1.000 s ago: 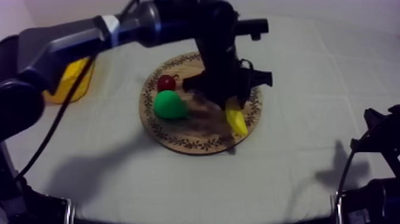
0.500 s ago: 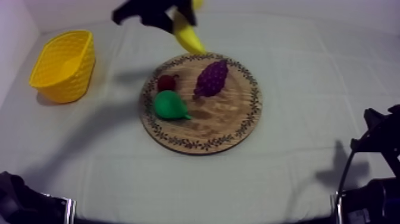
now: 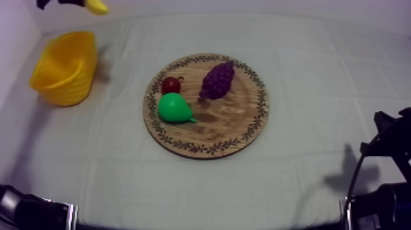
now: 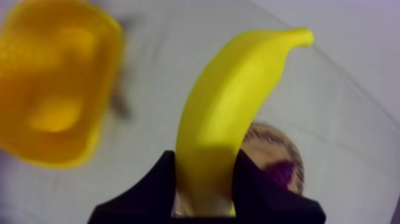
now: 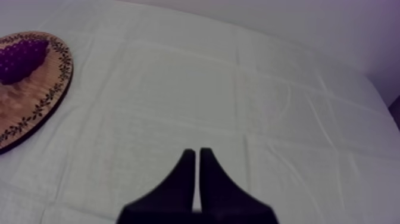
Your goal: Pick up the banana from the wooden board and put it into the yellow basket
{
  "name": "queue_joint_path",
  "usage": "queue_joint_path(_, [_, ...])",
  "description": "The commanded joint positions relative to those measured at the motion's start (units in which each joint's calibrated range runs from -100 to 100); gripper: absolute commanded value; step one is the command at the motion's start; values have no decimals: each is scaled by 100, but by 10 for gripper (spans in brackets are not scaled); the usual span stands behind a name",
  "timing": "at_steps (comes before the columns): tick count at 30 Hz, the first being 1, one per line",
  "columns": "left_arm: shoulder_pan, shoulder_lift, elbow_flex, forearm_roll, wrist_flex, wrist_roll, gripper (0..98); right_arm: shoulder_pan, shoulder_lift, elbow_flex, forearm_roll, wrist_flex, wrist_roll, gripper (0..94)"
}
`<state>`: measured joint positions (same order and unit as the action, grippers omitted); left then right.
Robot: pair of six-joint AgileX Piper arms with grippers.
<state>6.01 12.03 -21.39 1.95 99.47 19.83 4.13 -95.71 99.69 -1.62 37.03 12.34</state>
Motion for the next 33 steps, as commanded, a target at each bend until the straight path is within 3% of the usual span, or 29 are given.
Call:
queue_joint_path(1, [-527, 180, -3, -16, -14, -63, 377, 1, -4, -3, -1, -2, 0, 6])
queue_joint_path(11, [-1125, 563, 781, -54, -454, -283, 384, 1, -4, -3, -1, -2, 0, 6])
queue_joint_path(22, [-1298, 597, 2600, -40, -1399, -358, 391, 1, -4, -3, -1, -2, 2, 6])
queue_joint_path(33, [-1178, 659, 2839, 3, -1745, -385, 409, 1, -4, -3, -1, -2, 0, 6])
